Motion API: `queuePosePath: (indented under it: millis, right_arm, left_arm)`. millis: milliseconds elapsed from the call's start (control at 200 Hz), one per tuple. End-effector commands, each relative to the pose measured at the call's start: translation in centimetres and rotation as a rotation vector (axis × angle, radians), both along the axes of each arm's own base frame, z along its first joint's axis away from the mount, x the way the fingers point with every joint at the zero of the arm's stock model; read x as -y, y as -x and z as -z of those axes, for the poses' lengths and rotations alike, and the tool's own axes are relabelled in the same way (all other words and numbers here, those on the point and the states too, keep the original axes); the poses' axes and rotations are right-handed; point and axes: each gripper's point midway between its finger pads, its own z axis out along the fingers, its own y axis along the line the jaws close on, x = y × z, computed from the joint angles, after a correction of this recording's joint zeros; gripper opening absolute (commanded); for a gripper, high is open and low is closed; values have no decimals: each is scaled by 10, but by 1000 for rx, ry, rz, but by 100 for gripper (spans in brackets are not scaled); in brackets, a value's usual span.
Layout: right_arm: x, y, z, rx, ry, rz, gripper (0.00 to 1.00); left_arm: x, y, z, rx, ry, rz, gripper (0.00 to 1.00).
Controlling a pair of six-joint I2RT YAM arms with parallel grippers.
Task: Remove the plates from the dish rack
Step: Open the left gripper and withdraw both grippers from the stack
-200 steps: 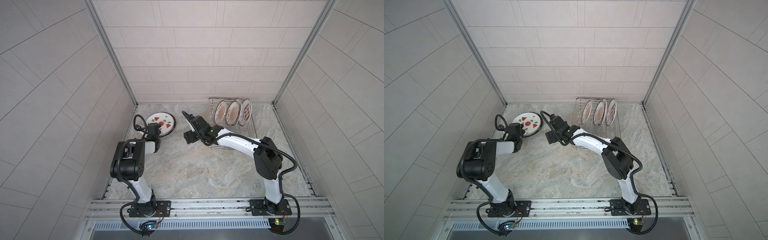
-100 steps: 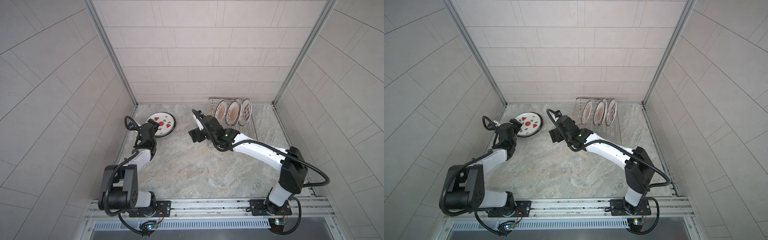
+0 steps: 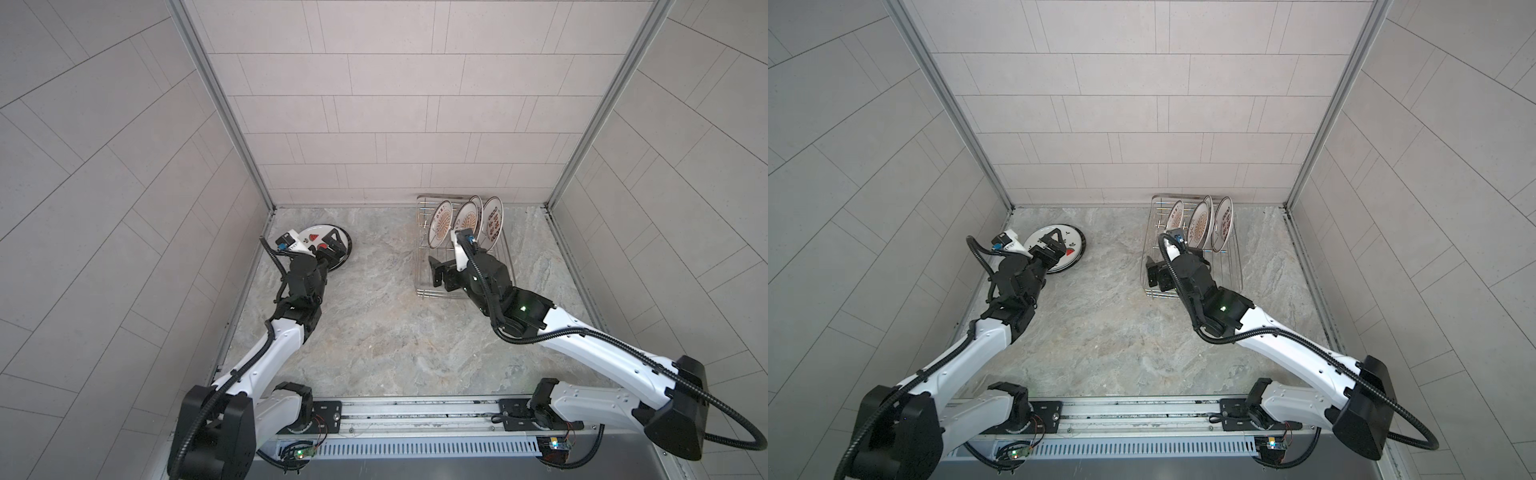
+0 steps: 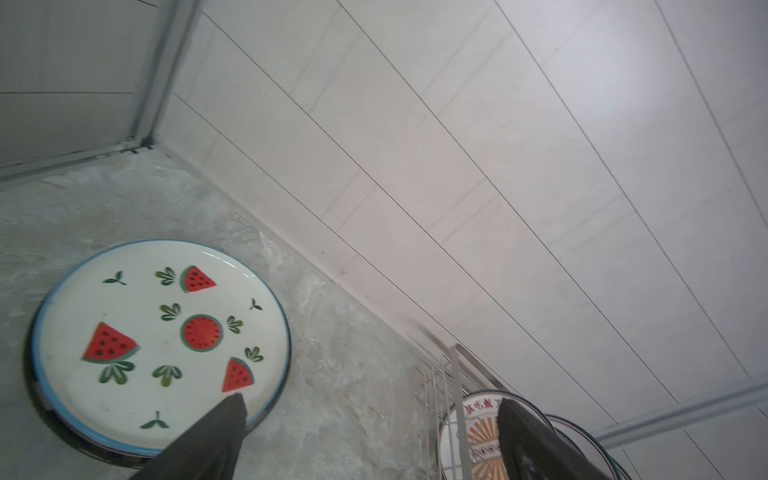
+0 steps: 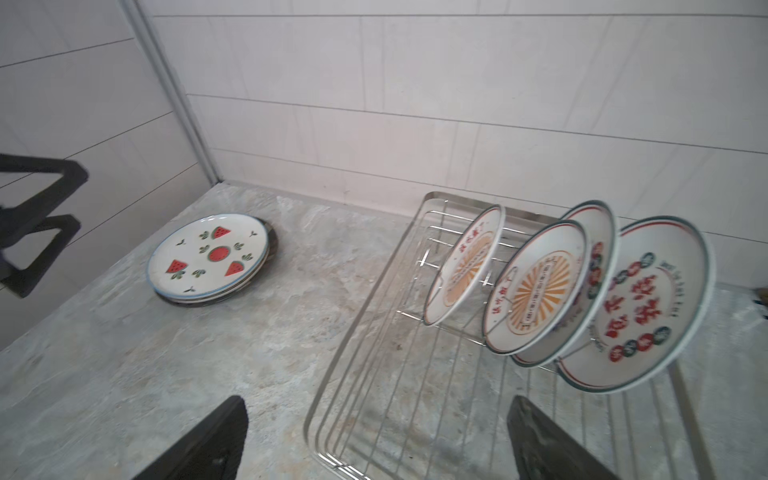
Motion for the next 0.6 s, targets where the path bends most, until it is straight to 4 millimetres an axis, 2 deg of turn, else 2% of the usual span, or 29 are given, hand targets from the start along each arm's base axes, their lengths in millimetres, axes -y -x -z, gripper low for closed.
queuePosePath:
  millis: [0,85,175,280,405,595]
  right_arm:
    - [42,-1,-7,13,-19,122,100]
    - [65,-5,-5,-5,-47,171,99]
    - [77,-11,-2,-25,-84,175,100]
    - [92,-22,1,-42,-111,221,99]
    - [101,-34,-1,-43,-95,259,99]
    - [116,-66,-4,-86,-91,338,82]
  left_arm:
    - [32,9,-14,40,-63,85,100]
    - [61,15,-18,56,-88,175,100]
    - [87,24,-24,72,-200,235,100]
    - [95,31,-27,54,-323,211,100]
    - [111,37,-28,94,-264,278,100]
    - [130,35,-18,85,-189,310,100]
